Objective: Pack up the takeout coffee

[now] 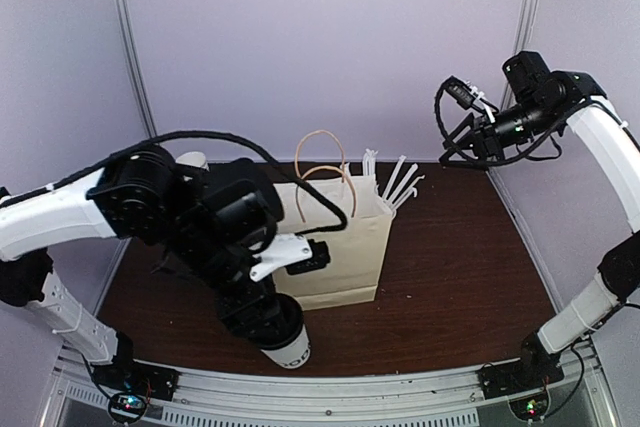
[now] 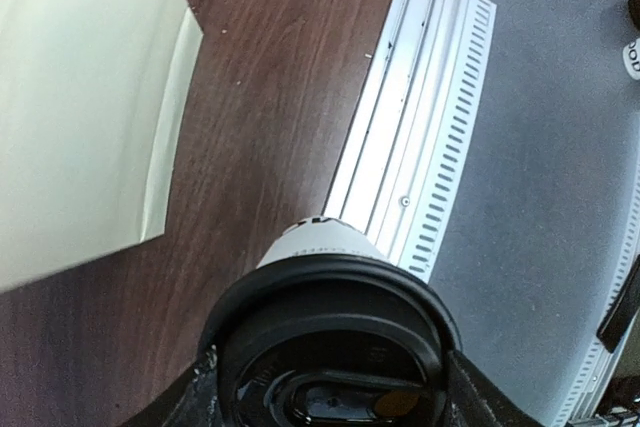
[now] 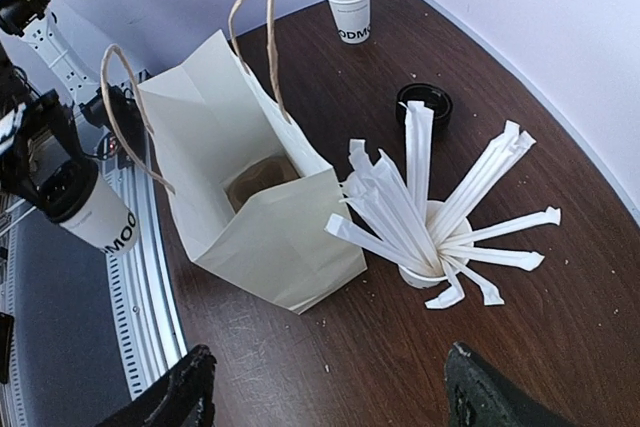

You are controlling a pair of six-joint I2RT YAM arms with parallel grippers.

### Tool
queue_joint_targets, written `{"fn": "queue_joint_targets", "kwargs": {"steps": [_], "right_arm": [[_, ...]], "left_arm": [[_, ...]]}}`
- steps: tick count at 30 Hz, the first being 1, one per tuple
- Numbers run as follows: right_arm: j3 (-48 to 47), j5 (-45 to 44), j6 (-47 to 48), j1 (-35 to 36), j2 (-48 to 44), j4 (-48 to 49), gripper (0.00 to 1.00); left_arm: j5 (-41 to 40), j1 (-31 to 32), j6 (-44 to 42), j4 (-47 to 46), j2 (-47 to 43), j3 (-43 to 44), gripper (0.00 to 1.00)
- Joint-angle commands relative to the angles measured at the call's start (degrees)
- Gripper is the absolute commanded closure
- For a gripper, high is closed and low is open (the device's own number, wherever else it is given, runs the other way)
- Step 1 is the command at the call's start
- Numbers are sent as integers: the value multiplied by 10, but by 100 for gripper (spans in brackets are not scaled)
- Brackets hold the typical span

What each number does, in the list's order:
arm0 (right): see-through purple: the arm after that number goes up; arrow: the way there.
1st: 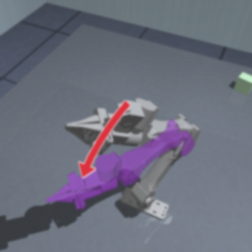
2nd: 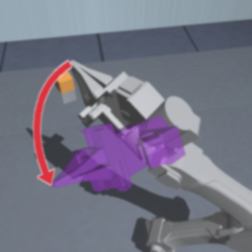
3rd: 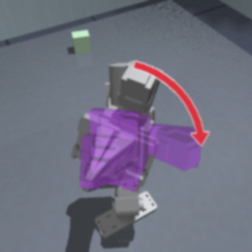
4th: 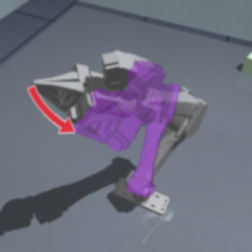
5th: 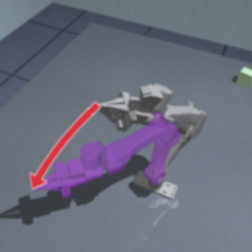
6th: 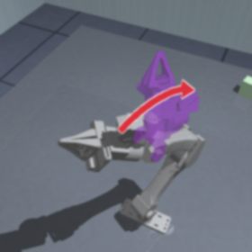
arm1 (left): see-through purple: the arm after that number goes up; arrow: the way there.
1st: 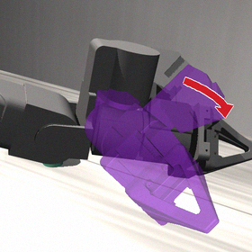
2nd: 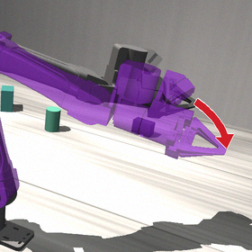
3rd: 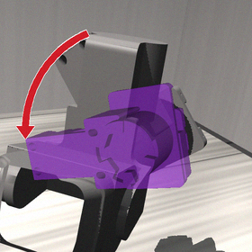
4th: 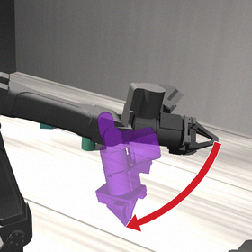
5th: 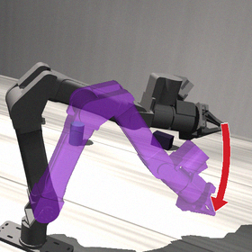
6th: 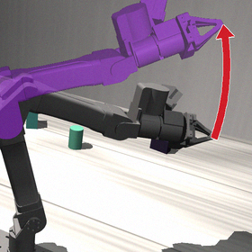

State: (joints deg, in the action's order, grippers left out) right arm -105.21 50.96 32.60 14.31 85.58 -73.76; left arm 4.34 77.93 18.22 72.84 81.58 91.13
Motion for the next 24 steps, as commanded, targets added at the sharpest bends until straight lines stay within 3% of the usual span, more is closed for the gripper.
{"fn": "queue_joint_targets", "kwargs": {"steps": [1,8,13,24], "right_arm": [[21,6,-11,-29,-23,23,22],[30,26,9,-97,-31,-11,22],[54,24,24,-130,-51,-17,22],[145,-4,42,-136,-103,8,22]], "left_arm": [[-18,7,-94,-77,109,62,36],[41,7,-223,-118,323,275,32],[95,0,-242,-117,454,412,30],[123,-38,-229,-128,541,467,26]]}}
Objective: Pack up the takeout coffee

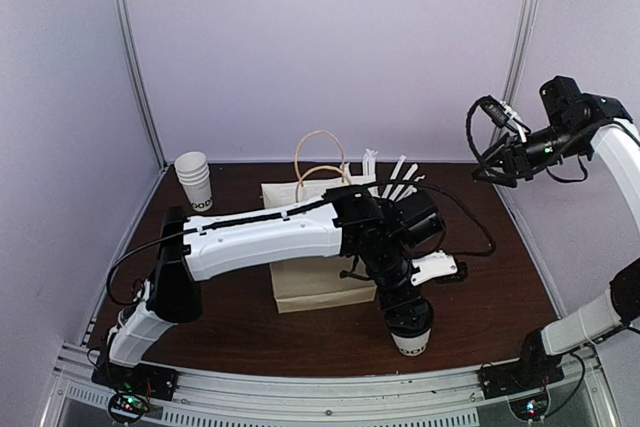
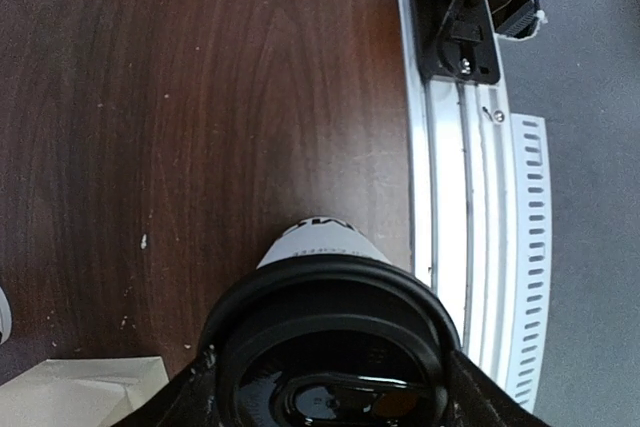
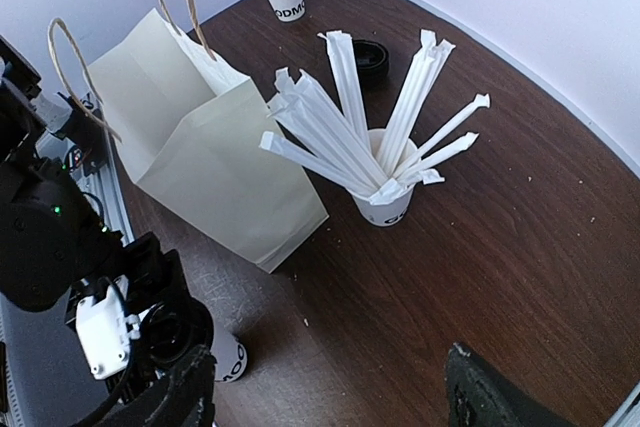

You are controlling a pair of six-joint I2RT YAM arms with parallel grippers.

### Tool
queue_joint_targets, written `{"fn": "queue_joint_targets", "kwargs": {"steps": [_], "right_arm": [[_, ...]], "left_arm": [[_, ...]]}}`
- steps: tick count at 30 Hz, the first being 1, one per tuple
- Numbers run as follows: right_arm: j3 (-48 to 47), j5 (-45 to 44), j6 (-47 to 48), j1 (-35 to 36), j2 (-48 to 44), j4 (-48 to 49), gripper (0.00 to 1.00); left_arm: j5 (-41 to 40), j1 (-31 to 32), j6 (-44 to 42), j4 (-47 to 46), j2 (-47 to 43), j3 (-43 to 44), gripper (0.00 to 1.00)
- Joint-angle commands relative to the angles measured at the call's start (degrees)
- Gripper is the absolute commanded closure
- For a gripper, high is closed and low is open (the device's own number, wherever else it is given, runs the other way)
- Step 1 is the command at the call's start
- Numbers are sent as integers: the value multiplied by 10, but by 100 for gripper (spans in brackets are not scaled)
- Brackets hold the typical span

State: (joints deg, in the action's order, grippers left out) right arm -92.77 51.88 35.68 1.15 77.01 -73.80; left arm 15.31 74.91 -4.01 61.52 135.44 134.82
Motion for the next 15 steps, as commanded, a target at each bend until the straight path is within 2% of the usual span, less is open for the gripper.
{"fn": "queue_joint_targets", "kwargs": {"steps": [1,7,12,15], "right_arm": [[24,-13,12,-4,-17,8,22],[32,-5,12,-4,-17,10,22],[31,1,21,-4,-16,-4,21],[32,1,57,-4,-18,-31,21]], "left_arm": [[11,-8,-7,-13,6,32,25],[-9,-9,-7,0,18,51,13],[-1,-6,-8,-15,-5,69,3],[1,0,-19,-19,-43,81,2]]}}
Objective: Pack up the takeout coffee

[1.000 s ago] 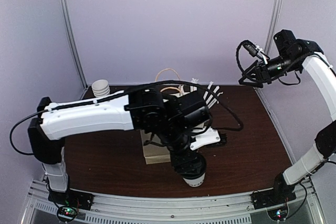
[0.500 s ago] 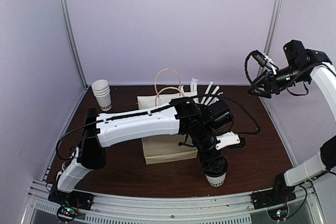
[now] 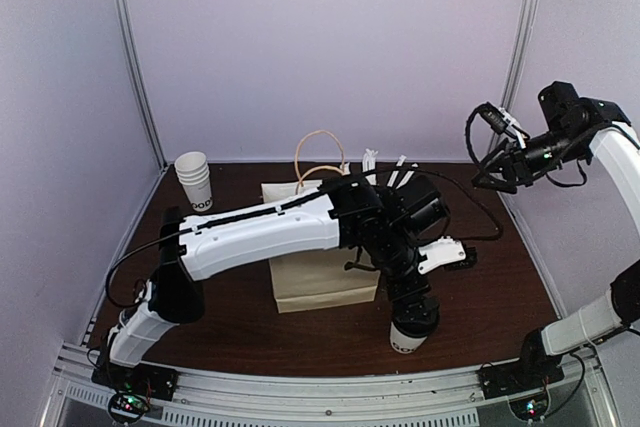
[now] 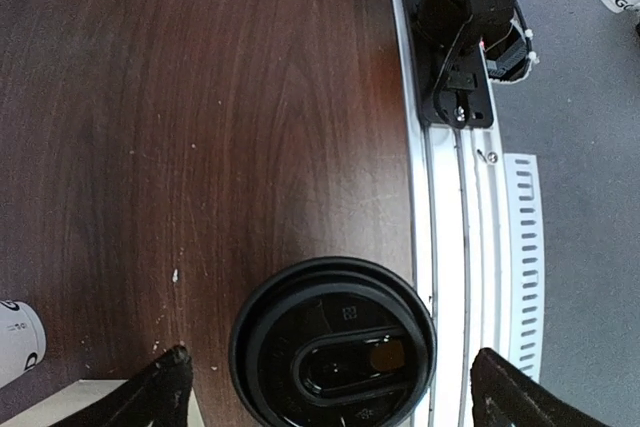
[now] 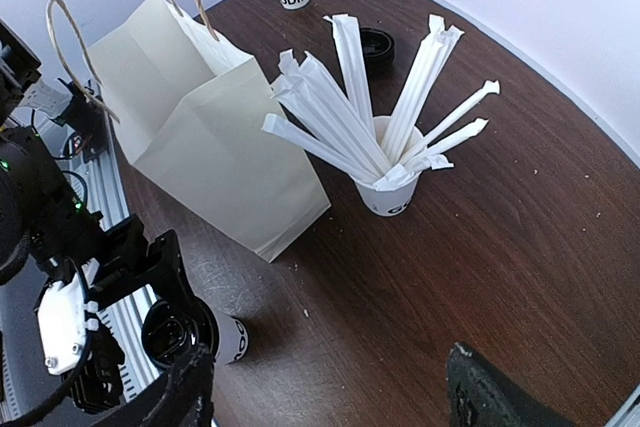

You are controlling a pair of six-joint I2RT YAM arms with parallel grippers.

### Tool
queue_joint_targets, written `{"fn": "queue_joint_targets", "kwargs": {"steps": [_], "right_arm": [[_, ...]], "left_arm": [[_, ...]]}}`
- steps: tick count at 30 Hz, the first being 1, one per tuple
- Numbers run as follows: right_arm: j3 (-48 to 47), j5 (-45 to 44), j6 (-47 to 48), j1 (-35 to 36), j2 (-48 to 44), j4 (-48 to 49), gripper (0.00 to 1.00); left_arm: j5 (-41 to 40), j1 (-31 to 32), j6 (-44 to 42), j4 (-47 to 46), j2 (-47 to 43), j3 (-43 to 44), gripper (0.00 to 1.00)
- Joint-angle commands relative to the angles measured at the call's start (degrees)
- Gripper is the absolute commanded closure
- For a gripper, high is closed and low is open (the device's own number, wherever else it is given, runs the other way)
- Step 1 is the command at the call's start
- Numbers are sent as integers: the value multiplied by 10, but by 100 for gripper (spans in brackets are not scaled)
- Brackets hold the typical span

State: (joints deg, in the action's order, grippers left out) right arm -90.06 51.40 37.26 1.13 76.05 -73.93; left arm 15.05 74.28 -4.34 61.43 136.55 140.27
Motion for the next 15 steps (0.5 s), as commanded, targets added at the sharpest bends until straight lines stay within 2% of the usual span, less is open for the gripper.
{"fn": "queue_joint_targets", "kwargs": {"steps": [1,7,10,13,15], "right_arm": [[6,6,62,-4,-10,-44,21],[38,-6,199,15,-11,-131,19],[78,-61,221,82,-5,-139,20],[129,-142,218,175,-5,-106,22],[151,-182,222,226,-7,-91,21]], "left_arm": [[2,10,-23,-18,-66,27,2],[-1,18,-54,-36,-210,-27,2],[-16,18,-66,-75,-296,-118,2],[-54,18,-71,-121,-379,-227,2],[-86,17,-72,-133,-418,-265,2]]}}
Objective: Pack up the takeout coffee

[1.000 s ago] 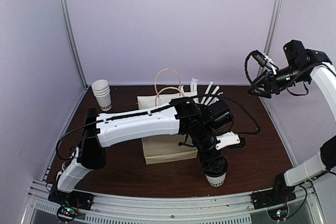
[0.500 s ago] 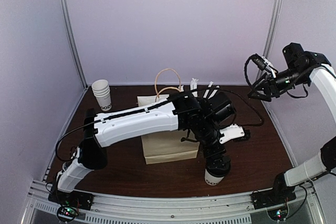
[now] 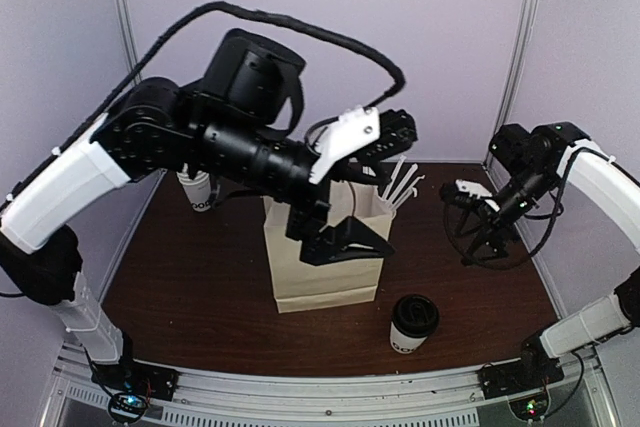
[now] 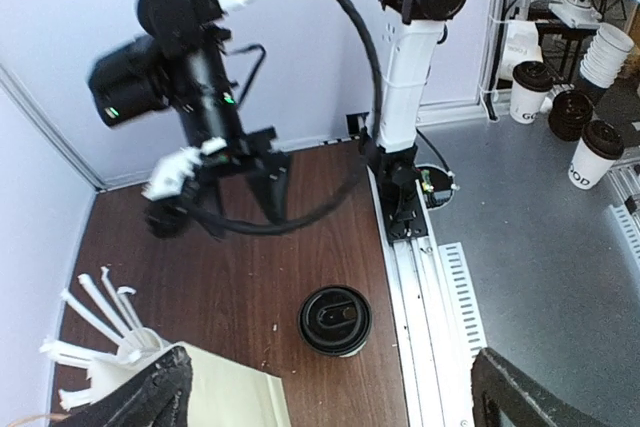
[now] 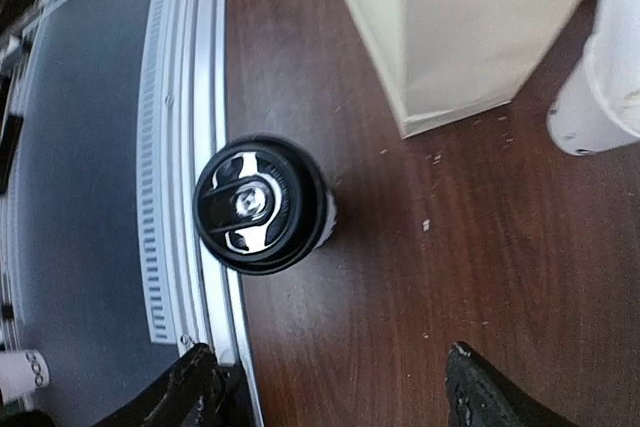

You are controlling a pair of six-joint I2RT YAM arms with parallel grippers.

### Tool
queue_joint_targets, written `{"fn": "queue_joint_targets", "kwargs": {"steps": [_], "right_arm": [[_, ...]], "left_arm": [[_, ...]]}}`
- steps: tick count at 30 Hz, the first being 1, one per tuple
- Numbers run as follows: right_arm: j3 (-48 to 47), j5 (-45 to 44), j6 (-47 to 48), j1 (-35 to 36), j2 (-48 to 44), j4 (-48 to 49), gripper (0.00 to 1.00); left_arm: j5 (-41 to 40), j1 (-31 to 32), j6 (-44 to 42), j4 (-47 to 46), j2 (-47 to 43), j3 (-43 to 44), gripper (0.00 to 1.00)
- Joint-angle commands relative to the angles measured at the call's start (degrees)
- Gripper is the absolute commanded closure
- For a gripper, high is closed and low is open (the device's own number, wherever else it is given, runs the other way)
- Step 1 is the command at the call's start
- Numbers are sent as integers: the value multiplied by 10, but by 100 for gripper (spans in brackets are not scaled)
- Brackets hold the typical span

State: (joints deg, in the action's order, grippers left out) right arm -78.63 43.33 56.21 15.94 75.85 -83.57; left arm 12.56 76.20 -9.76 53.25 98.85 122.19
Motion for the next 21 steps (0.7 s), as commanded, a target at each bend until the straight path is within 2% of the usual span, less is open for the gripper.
{"fn": "queue_joint_targets", "kwargs": {"steps": [1,3,6,11,21], "right_arm": [[42,-113,39,97,-3,7,21],[44,-126,53,132,2,8,18],[43,-149,72,169,14,21,14],[26,-178,115,243,45,21,11],[-44,-257,171,370,144,1,9]], "left_arm": [[-84,-4,-16,-51,-57,-98,2],[-147,-10,-3,-53,-87,-121,2],[-184,-53,35,-55,-125,-163,2],[-200,-112,85,-83,-181,-237,2],[-255,-142,96,-123,-259,-331,2]]}}
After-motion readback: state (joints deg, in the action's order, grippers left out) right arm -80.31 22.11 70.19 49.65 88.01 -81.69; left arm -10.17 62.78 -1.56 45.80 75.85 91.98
